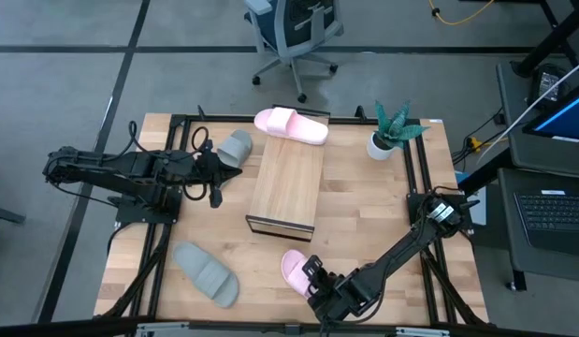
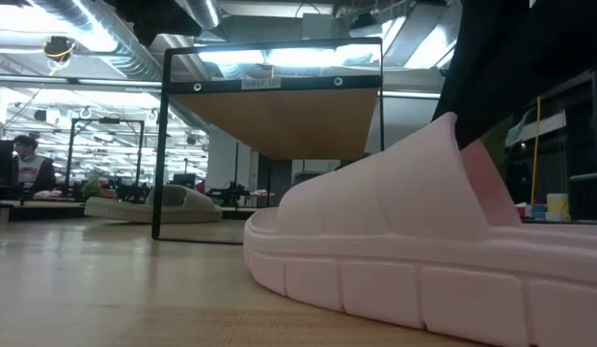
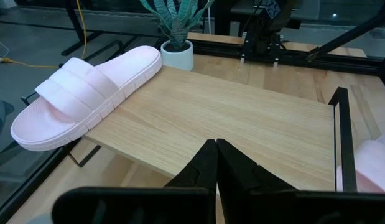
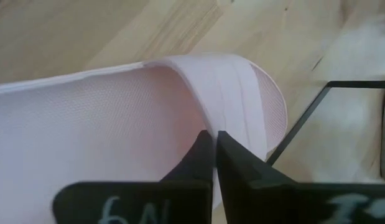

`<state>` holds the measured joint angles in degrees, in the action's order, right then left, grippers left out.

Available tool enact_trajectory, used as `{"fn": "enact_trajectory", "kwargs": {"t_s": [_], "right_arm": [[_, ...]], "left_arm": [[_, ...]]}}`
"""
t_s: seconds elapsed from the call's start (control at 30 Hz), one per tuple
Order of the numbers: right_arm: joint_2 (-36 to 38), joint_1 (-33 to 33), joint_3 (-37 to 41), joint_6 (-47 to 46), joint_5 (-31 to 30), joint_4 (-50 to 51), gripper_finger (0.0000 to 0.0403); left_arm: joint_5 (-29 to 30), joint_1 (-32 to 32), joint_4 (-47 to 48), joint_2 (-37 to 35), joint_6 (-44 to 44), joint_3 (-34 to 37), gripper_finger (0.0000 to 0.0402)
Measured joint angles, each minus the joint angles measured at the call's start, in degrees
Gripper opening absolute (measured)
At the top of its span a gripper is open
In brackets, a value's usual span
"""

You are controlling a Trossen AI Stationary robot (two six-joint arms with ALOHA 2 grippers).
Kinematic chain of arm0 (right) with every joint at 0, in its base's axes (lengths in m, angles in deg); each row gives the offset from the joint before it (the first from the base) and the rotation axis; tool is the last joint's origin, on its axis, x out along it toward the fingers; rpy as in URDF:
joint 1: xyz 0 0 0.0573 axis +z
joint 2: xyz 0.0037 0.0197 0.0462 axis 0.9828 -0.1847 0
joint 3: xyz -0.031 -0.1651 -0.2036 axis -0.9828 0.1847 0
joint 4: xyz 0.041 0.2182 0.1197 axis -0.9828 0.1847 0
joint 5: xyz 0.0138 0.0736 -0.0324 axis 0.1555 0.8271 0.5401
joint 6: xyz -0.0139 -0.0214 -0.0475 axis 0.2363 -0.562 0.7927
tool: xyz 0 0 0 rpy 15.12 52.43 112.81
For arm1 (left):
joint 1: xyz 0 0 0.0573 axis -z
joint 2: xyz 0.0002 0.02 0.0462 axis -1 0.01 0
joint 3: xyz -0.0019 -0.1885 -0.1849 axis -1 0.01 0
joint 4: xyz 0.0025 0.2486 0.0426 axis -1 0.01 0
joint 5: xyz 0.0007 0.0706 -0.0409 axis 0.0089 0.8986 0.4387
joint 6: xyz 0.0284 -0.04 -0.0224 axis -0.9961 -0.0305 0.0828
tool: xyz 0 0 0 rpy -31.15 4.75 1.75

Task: Pick and place slides into the shelf
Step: Put the pink slipper on the shelf

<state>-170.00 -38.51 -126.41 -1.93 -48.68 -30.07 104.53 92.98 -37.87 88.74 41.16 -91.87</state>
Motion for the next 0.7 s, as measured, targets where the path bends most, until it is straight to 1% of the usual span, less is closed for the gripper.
{"fn": "enact_trajectory", "kwargs": {"t_s": [0.1,0.27,0.37,0.7], "right_arm": [[0.0,0.0,0.0,-0.1,0.4,0.0,0.0008],[0.0,0.0,-0.2,-4.5,0.6,-0.1,0.0006],[0.0,0.0,-1.3,-5.0,0.9,0.0,0.0006],[0.0,-0.1,-9.4,-4.3,0.9,2.1,0.0006]], "left_arm": [[0.0,0.0,0.0,0.0,0.0,0.0,0.0000],[0.0,0.0,0.0,0.0,0.0,0.0,0.0000],[0.0,0.0,0.0,0.0,0.0,0.0,0.0000],[0.0,0.0,0.0,0.0,0.0,0.0,0.0000]]}}
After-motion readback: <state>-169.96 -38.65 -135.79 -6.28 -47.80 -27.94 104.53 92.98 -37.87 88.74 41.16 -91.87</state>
